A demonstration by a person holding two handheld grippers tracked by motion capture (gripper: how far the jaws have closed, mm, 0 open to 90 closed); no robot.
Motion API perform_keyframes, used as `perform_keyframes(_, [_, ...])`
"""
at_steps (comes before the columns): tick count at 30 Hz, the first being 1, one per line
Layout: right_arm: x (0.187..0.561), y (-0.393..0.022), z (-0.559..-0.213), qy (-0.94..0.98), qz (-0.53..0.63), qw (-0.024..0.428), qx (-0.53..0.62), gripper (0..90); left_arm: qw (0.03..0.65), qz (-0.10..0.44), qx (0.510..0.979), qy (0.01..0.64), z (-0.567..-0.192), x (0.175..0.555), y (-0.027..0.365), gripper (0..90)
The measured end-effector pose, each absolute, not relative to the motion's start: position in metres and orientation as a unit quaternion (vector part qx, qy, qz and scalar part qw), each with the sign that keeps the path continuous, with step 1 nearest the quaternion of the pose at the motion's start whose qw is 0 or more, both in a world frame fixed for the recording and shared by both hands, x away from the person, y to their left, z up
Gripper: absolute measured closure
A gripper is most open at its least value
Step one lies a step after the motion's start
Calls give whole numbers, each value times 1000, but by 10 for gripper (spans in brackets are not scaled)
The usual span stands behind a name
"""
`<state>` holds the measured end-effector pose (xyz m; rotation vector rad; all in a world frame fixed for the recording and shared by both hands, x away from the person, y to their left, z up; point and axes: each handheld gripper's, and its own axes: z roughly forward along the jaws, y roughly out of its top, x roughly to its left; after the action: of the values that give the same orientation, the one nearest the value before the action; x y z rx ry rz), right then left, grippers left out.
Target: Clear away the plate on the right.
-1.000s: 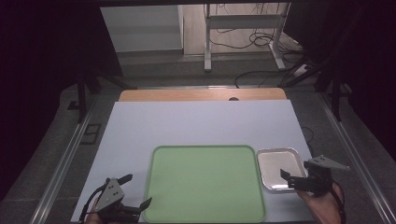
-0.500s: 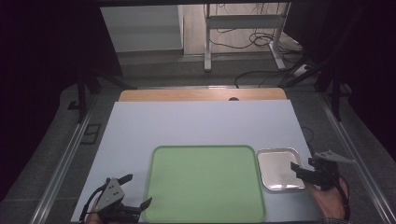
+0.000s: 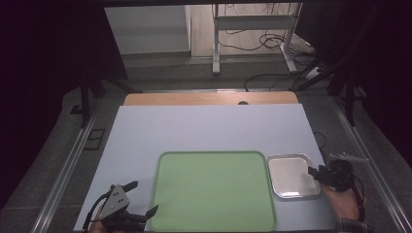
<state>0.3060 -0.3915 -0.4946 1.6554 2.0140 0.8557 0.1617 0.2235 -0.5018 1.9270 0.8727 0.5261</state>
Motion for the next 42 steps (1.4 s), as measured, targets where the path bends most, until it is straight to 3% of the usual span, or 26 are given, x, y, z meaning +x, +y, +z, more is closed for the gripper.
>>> perform_keyframes(15, [323,-397,-502,712,300,139,619,846,461,214,785,354,-502,162,224,13])
perform_keyframes(25, [326,-411,-503,673,344,74,650,890,461,215,785,354,-502,162,224,13])
perform_keyframes(42, [320,-407,-492,663,377,70,643,889,459,216,786,352,-502,162,222,13])
